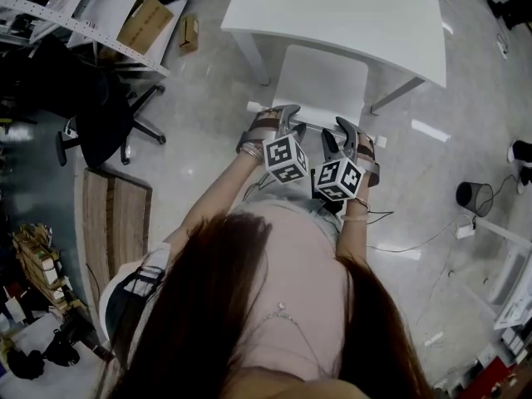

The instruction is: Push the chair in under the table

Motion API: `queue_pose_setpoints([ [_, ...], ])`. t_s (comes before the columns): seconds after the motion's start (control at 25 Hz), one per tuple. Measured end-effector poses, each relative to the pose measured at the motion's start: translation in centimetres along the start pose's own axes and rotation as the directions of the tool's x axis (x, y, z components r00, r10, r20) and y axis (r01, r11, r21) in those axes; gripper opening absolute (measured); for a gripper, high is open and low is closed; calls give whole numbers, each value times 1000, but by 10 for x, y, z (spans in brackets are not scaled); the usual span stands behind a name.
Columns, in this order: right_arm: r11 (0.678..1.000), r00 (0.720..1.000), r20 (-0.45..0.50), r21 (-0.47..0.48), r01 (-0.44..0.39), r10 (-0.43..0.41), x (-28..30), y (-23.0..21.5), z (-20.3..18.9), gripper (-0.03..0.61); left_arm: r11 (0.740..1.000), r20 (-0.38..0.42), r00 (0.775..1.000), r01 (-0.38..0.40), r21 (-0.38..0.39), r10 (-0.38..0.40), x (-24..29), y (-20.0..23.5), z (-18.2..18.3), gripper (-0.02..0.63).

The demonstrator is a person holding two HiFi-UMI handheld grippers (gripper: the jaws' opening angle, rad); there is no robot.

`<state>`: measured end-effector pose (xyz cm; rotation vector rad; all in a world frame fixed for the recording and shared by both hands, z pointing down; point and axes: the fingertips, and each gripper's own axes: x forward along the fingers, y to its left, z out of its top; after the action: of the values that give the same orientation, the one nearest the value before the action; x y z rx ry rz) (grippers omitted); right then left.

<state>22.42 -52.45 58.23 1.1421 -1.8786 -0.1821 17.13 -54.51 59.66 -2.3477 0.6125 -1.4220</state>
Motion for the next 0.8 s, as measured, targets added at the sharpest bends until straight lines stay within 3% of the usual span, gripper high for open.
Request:
queue_pose_setpoints([
  [0.8,1000,1000,18,-5,6,-6,16,-23,-1,202,1000,-19,1000,12,-11,-13,18,18,10,207],
])
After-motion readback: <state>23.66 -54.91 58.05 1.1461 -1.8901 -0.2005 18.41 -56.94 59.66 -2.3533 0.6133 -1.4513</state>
